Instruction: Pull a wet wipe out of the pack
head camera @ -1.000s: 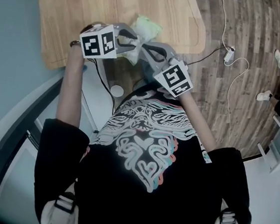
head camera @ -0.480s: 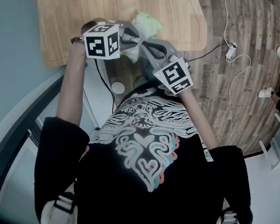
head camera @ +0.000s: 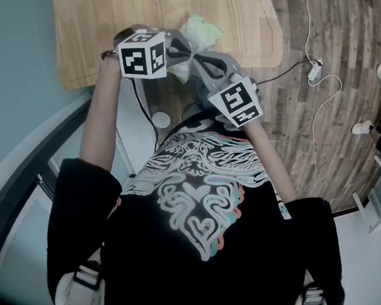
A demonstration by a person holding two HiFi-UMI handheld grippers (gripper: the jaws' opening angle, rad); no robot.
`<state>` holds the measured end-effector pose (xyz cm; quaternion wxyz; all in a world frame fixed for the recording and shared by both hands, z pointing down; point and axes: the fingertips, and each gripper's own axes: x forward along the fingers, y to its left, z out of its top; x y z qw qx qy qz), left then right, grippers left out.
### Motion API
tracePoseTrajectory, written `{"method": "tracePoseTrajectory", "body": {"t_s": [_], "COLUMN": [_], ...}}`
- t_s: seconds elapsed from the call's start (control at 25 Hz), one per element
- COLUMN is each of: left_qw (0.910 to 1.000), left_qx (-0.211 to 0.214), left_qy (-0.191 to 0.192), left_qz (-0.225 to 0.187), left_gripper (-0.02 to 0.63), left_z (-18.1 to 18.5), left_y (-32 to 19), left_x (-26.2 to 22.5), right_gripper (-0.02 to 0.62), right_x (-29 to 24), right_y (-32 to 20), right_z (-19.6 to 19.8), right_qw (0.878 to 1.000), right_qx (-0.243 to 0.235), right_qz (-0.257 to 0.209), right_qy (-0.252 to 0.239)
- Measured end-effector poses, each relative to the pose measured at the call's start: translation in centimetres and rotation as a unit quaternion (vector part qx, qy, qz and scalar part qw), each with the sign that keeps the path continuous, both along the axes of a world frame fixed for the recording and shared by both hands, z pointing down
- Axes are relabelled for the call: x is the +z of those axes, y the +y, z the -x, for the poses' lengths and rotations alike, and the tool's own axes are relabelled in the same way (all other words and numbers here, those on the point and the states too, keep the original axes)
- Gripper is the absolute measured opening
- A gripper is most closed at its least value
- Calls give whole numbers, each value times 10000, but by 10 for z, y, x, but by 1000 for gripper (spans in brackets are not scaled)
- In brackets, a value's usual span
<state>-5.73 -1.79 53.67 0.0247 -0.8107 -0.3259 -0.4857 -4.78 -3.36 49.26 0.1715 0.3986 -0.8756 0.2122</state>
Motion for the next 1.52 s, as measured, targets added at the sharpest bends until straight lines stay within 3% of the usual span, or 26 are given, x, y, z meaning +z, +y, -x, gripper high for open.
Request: {"method": "tracePoseTrajectory", "body": {"t_s": [0.36, 0.48, 0.88, 1.52], "left_qw": [9994, 9989, 9981, 9982], "left_qx": [-162, -205, -299, -265], "left_qy": [249, 340, 419, 355], "left_qz": [-197, -262, -325, -416], "left_gripper": [-2, -2, -3, -3], "left_z": [7, 8, 11, 14], "left_y": [-2, -2, -6, -9], "left_x": [-6, -9, -11, -24], "right_gripper": [3, 51, 88, 72], "right_x": [0, 1, 10, 17], "right_y": [0, -1, -2, -12], "right_z": [5, 7, 21, 32], "right_qw": [9996, 9983, 9926, 9863], "right_qx": [-16, -176, -510, -898], "right_qz": [-62, -66, -162, -33], "right_qy": [283, 545, 1093, 1385]}}
